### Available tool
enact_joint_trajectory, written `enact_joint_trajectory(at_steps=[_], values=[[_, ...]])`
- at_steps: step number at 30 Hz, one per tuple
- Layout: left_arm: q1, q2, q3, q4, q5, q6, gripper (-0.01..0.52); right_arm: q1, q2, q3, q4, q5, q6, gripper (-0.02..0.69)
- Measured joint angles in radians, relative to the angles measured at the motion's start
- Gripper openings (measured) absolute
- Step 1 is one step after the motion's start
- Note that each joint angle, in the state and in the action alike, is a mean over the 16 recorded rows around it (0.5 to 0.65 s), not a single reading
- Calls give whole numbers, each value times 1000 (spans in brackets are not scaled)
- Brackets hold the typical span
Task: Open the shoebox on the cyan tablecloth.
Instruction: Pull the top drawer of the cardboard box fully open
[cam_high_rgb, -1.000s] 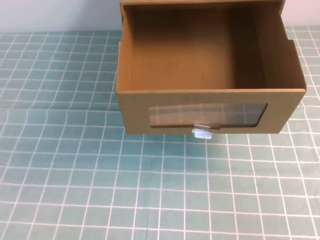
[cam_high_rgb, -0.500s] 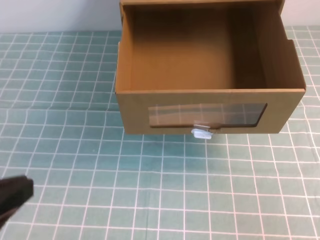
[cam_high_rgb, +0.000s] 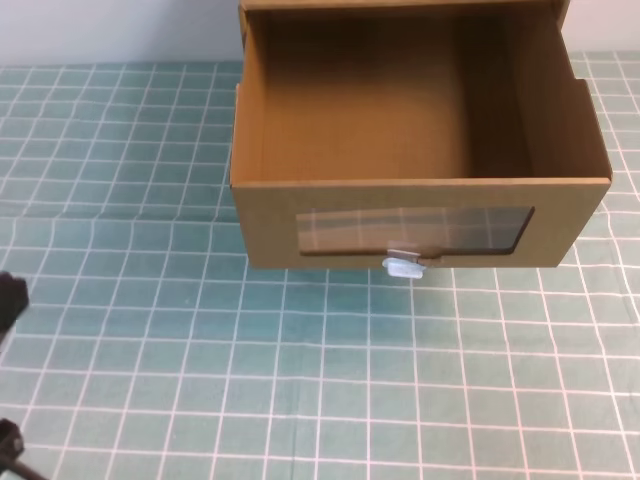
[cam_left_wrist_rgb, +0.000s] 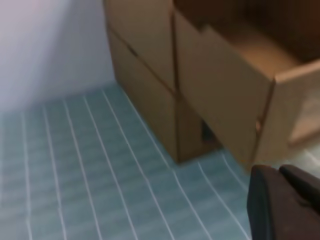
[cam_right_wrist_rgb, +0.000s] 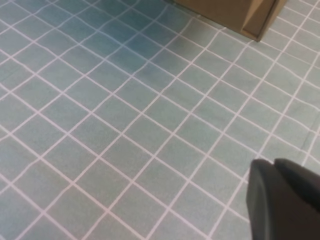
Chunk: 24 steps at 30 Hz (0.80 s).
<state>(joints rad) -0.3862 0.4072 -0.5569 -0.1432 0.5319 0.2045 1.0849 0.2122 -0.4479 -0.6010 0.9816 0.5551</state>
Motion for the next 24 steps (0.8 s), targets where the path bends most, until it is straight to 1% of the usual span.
enact_joint_trajectory(at_steps=[2, 5, 7, 10, 15, 18, 21, 24], values=[[6, -35, 47, 13, -71, 0, -5, 0, 0, 0, 0, 0, 0, -13], [26, -99, 130, 24, -165, 1, -5, 0, 0, 0, 0, -1, 0, -13], [46, -149, 191, 28, -213, 1, -5, 0, 0, 0, 0, -1, 0, -13], [83, -227, 284, 30, -258, 1, -5, 0, 0, 0, 0, -1, 0, -13], [153, -334, 423, 22, -272, 1, -5, 0, 0, 0, 0, -1, 0, -13], [191, -374, 485, 12, -255, 1, -5, 0, 0, 0, 1, -2, 0, -13], [217, -400, 532, 1, -236, 0, -5, 0, 0, 0, 2, -2, 0, -13], [230, -413, 563, -11, -216, 0, -5, 0, 0, 0, 2, -2, 0, -13]])
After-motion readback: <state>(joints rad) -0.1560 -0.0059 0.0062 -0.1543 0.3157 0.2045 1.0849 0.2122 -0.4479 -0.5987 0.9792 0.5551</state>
